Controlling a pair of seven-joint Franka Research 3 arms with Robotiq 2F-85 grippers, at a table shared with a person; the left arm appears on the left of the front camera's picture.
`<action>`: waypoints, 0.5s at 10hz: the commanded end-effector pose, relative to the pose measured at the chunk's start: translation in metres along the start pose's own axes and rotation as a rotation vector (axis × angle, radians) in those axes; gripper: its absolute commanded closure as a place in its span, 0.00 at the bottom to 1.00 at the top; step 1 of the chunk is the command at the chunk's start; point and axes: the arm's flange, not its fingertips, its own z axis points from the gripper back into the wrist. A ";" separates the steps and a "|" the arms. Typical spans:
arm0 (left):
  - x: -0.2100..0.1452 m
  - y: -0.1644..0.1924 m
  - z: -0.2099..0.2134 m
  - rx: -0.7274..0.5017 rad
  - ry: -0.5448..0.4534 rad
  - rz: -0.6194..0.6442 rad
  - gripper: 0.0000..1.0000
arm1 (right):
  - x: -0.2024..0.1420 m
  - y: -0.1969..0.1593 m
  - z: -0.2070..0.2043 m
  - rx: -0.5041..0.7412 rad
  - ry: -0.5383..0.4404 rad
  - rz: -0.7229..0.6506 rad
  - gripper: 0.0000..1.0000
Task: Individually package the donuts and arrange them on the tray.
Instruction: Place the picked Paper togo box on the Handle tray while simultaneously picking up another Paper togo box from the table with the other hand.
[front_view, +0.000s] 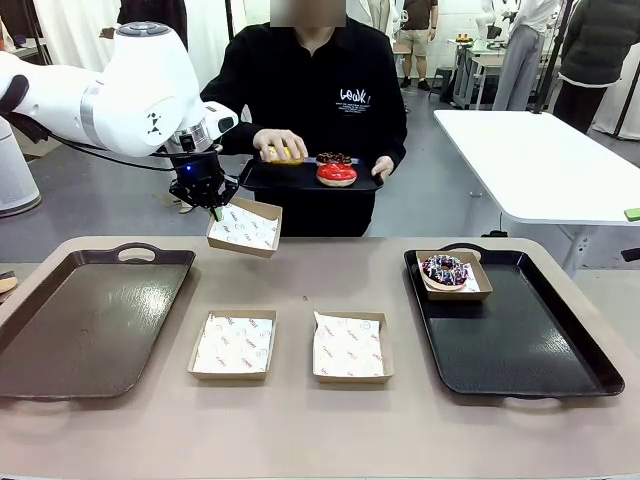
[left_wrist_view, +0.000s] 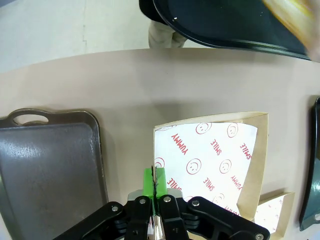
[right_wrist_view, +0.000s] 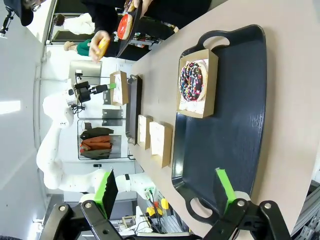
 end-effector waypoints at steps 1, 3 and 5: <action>0.000 0.001 0.000 0.000 -0.004 0.001 1.00 | 0.001 0.001 -0.001 0.001 0.000 0.000 0.00; 0.000 0.001 0.000 0.000 -0.004 0.001 1.00 | 0.001 0.001 -0.001 0.001 0.000 0.000 0.00; 0.000 0.001 0.000 0.000 -0.004 0.001 1.00 | 0.001 0.001 -0.001 0.001 0.000 0.000 0.00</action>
